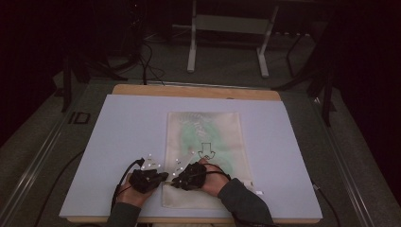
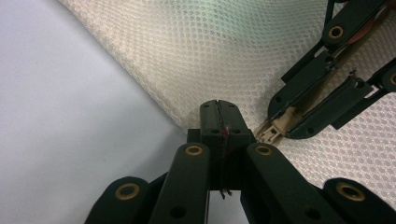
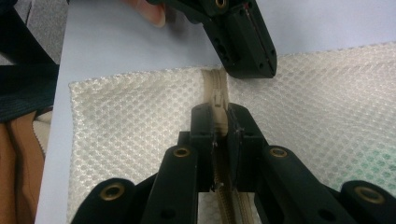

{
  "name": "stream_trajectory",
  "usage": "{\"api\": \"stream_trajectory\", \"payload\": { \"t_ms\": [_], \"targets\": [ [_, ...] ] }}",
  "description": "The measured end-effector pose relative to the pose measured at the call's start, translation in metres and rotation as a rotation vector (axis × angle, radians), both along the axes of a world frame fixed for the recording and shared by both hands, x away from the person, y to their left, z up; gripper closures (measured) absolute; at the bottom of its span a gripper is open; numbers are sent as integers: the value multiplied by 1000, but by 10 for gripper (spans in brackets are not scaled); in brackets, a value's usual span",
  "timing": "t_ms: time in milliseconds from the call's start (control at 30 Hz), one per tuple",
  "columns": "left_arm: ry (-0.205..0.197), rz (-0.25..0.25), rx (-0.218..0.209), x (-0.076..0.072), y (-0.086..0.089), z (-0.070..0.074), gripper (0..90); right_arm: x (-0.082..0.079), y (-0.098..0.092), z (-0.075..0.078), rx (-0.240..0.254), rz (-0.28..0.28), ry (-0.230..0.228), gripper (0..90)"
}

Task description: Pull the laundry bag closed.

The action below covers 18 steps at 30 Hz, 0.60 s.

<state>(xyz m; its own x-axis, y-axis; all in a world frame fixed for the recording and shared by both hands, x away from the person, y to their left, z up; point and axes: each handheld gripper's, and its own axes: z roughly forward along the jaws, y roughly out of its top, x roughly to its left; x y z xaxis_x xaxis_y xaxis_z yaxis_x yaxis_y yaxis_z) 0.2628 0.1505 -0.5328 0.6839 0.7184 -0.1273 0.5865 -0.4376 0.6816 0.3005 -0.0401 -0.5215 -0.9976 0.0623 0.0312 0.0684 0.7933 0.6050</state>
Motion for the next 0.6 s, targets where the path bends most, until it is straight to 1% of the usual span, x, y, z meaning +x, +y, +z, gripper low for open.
{"api": "stream_trajectory", "payload": {
  "t_ms": [300, 433, 600],
  "targets": [
    [-8, -1, 7, -1, -1, 0, 894, -1, -5, 1, -12, 3, -14, 825],
    [-8, -4, 8, -1, -1, 0, 894, -1, -9, 2, -22, 3, -17, 825],
    [-8, -1, 6, -1, -1, 0, 894, -1, -13, 3, -23, 0, -14, 825]
  ]
}}
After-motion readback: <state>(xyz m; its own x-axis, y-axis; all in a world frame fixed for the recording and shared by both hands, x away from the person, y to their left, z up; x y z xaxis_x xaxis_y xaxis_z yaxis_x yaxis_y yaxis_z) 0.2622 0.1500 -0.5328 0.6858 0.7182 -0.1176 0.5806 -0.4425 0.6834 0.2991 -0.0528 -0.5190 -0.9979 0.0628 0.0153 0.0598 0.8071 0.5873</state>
